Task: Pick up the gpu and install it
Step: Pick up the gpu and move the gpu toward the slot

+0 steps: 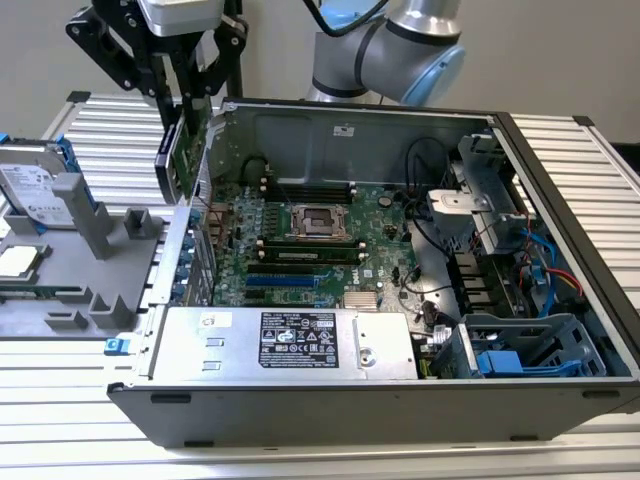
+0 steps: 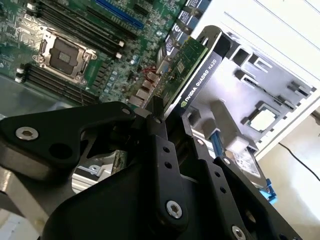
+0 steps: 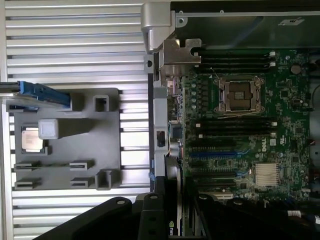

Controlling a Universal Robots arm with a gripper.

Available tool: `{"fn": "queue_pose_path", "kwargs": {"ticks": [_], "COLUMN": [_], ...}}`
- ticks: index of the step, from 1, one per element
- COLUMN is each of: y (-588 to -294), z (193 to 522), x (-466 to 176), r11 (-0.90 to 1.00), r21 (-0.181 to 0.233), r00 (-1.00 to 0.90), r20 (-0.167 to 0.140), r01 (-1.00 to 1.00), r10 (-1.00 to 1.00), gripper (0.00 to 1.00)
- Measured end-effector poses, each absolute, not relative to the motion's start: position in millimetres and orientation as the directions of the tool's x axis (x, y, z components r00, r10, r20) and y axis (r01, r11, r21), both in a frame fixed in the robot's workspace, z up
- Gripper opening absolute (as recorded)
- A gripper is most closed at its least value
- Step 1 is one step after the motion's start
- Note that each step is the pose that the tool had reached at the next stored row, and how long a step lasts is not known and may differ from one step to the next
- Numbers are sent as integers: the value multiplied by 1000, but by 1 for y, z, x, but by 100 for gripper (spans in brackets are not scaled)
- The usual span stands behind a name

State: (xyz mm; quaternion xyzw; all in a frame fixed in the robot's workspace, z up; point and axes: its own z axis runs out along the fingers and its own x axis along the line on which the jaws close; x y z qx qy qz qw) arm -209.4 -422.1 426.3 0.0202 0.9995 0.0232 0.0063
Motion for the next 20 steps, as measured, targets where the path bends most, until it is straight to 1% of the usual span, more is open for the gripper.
{"fn": "queue_pose_path", "kwargs": {"ticks": [20], "y": [-422], "z": [426], "x": [-182], "r11": [998], "r21": [47], "r00": [-999], "r20": [-12], "r01": [40], "r10": [41], "gripper": [0]}}
